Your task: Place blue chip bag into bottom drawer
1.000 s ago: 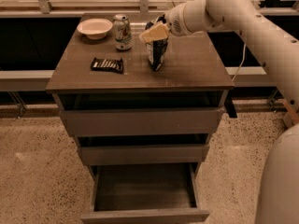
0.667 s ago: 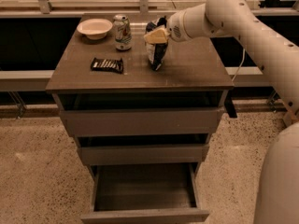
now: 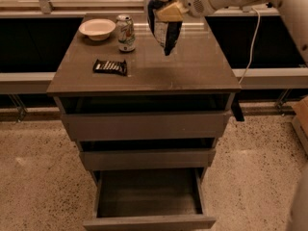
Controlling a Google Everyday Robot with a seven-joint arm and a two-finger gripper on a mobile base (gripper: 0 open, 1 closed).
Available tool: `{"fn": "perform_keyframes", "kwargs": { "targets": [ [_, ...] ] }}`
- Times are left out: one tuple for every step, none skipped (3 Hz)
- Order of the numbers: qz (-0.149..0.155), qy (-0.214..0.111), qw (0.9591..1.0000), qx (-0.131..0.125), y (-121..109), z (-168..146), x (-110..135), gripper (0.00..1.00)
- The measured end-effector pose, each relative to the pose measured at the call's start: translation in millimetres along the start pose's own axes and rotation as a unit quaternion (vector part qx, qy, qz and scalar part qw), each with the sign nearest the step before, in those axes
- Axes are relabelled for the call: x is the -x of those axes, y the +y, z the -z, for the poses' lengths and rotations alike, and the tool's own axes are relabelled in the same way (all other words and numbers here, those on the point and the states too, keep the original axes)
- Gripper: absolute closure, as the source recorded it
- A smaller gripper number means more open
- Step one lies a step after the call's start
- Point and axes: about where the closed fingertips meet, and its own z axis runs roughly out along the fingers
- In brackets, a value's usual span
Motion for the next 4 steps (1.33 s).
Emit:
{"fn": "perform_keyframes", "kwargs": {
  "targets": [
    [0.037,-0.031,0.9982,0.034,28.8,53.1,14.8,1.0],
    [0.083,-0.094,0.991,0.047,72.2,104.3,44.7,1.0],
    [0.092,-0.143,0.9836,0.061,124.5,121.4,39.5,1.0],
    [0.07,-0.125,0.9878,0.061,139.5,132.6,-2.4,1.0]
  ]
}}
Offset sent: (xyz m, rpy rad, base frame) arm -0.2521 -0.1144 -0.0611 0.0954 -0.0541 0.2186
